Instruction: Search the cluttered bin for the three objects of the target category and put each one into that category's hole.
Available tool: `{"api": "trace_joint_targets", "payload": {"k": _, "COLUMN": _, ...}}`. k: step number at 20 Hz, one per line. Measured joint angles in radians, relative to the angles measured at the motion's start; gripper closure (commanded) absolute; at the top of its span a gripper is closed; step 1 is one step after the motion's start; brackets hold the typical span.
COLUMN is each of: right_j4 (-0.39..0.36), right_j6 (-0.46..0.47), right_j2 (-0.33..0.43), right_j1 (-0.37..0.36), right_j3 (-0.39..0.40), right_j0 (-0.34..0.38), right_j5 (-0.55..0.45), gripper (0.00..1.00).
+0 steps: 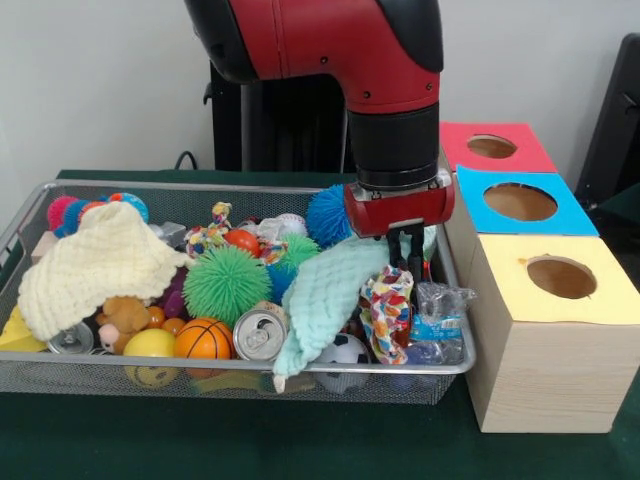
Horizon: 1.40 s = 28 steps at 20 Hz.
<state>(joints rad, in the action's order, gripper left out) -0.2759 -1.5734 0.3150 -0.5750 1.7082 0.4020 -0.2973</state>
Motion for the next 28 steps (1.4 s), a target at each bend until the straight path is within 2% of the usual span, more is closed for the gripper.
{"api": "trace_joint_targets", "payload": {"k": 15, "right_j4": 0.0, "right_j6": 0.0, "right_j2": -0.004, "right_j1": -0.061, "right_j3": 0.001, "right_j0": -0.015, "right_j5": 0.0, "gripper": 1.0}}
{"api": "trace_joint_targets", "payload": {"k": 28, "right_j4": 0.0, "right_j6": 0.0, "right_j2": -0.003, "right_j1": -0.064, "right_j3": 0.001, "right_j0": -0.015, "right_j5": 0.0, "gripper": 1.0}}
